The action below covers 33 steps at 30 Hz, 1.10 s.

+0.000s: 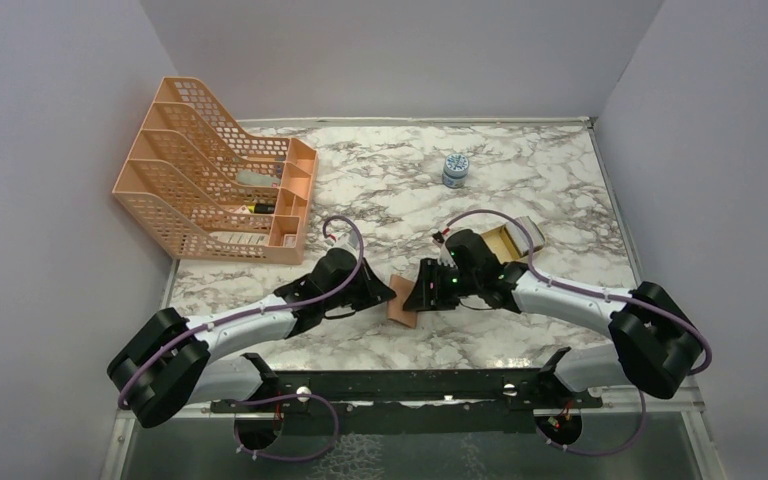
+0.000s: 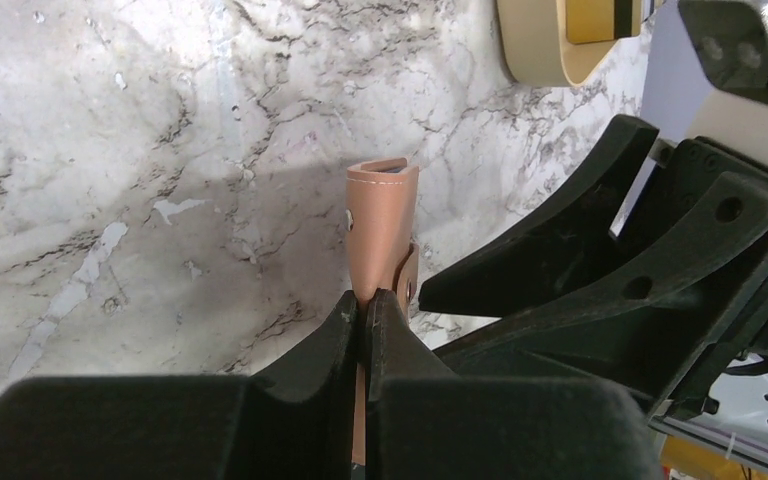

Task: Put the credit cards into the card holder
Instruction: Open the card holder at the center of the board.

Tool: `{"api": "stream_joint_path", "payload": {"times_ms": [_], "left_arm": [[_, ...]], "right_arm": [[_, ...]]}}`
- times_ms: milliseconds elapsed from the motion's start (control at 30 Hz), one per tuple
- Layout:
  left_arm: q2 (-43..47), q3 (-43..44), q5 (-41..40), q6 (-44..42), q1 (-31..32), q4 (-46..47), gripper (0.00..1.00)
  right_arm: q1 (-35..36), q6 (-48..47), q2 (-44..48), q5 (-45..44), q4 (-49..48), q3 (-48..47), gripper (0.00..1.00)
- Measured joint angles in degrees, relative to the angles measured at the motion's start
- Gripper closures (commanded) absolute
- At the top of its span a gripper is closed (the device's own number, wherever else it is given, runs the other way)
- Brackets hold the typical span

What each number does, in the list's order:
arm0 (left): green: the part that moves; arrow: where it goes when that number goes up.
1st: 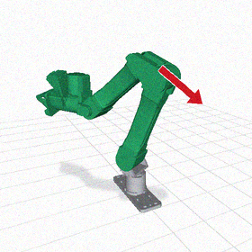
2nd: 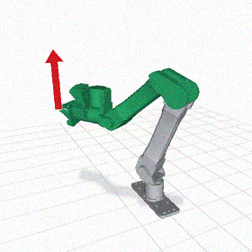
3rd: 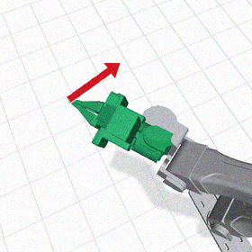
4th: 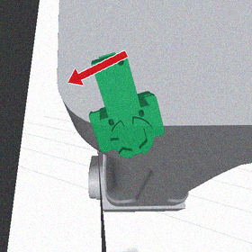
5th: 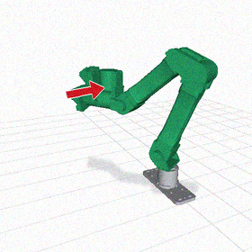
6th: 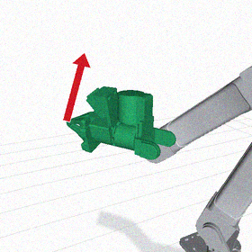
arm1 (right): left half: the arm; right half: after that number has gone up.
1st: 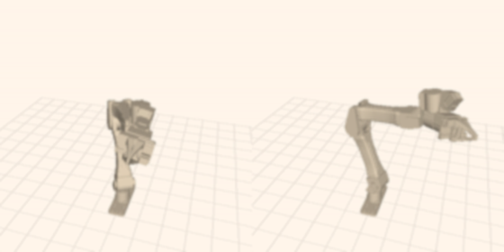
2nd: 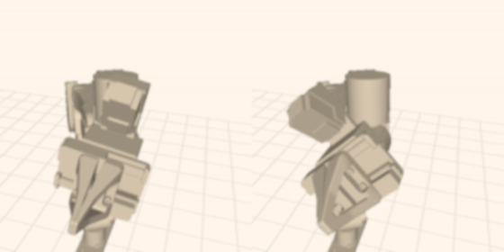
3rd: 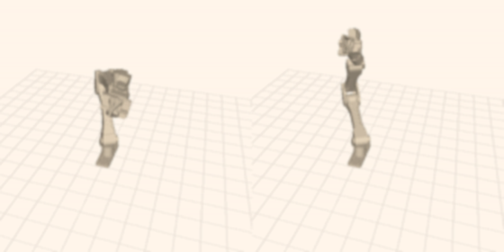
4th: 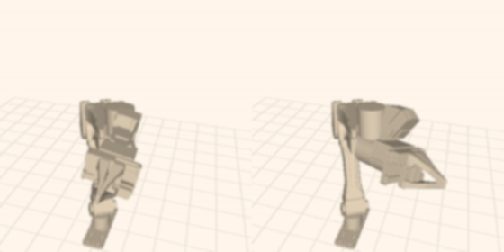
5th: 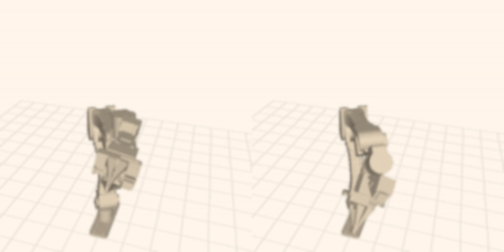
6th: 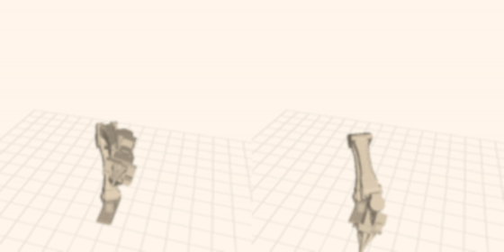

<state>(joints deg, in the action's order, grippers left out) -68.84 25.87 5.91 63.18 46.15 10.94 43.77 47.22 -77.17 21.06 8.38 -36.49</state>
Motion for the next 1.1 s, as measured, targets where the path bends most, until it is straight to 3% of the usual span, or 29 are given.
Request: {"api": "stream_joint_path", "payload": {"times_ms": [767,1100], "left_arm": [[-0.3,-0.7,1.4,0.6,0.1,0.2,1.0],[-0.8,-0.7,1.6,0.3,0.1,0.0,1.0]], "right_arm": [[1.4,0.5,-5.4,-5.2,-1.0,-2.9,0.57],[2.0,0.1,-7.2,-7.1,-0.7,-3.7,0.68]]}}
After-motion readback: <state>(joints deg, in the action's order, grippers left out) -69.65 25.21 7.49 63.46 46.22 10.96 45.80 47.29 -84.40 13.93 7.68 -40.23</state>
